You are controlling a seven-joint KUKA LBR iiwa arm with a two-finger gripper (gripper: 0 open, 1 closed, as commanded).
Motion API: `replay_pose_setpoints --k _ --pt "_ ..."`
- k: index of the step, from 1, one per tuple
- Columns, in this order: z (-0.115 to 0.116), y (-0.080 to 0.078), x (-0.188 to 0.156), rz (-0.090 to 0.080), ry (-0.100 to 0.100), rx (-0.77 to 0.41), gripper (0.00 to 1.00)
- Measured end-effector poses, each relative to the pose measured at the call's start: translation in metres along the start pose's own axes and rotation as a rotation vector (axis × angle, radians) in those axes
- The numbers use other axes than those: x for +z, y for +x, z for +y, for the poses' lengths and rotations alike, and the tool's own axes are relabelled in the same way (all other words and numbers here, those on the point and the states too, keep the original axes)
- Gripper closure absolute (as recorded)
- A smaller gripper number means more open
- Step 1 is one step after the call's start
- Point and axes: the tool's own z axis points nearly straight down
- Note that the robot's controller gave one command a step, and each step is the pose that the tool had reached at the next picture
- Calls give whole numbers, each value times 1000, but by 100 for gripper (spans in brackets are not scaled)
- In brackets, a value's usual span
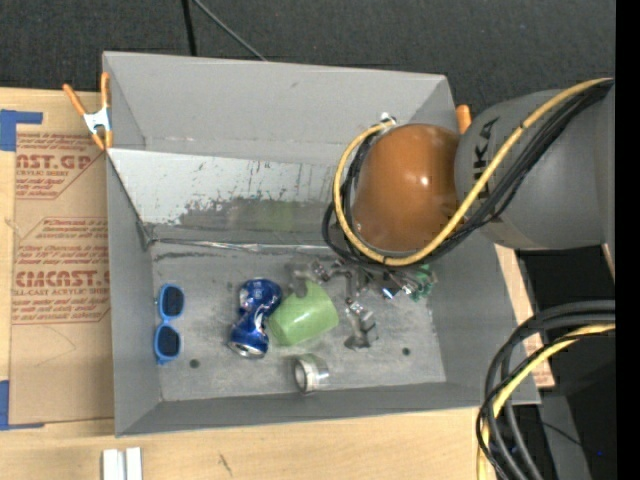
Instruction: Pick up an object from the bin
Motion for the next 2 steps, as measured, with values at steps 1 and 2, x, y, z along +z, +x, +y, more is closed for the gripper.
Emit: replay_pose_setpoints --k 1,2 --pt "3 0 40 -21 9 -3 0" --pt "-1 0 38 -25 17 0 100"
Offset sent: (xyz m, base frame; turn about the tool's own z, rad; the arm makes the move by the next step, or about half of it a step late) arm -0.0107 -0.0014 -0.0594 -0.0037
